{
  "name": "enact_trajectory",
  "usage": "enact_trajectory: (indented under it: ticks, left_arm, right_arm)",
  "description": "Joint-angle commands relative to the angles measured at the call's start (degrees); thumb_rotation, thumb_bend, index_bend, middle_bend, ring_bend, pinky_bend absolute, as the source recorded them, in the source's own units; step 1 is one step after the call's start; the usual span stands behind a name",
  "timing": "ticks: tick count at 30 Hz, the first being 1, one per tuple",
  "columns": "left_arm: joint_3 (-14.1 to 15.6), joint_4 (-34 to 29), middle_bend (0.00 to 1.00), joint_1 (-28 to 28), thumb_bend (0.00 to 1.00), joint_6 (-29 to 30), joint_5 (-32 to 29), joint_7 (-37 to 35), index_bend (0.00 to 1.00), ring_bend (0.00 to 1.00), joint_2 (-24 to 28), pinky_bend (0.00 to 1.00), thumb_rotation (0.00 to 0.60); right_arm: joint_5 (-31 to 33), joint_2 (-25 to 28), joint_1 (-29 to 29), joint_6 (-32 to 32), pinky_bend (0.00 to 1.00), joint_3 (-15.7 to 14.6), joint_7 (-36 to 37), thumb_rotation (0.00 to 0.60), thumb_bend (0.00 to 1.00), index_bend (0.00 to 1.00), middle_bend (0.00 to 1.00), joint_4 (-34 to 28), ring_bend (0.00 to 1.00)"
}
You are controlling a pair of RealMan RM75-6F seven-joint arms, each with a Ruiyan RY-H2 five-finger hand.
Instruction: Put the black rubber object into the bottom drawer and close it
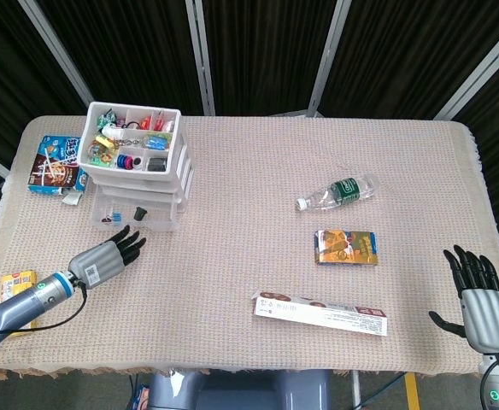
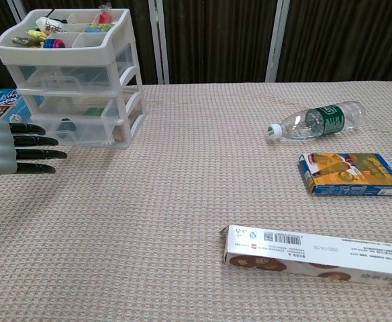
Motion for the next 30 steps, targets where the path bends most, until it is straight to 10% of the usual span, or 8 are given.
enact_trajectory:
  ticks: [1, 30]
  left_arm:
    - [0.4, 0.3, 0.0, 0.1, 1.0, -0.1, 0.0, 0.3, 0.12, 0.0, 0.2, 0.08, 0.6]
    - [1.6, 6.0, 0.0, 1.0, 1.0, 0.2, -1.1, -2.0, 0.11, 0.0, 0.3, 0.08, 0.6]
  right_arm:
    - [0.0, 0.0, 0.0, 0.0, 0.0, 0.0, 0.0, 0.6, 0.02, 0.05, 0.0, 0.0, 0.0]
    - [0.0, 0.0, 0.0, -0.1, 0.0, -0.1, -0.3, 0.6, 0.02, 0.05, 0.0, -0.5, 0.0]
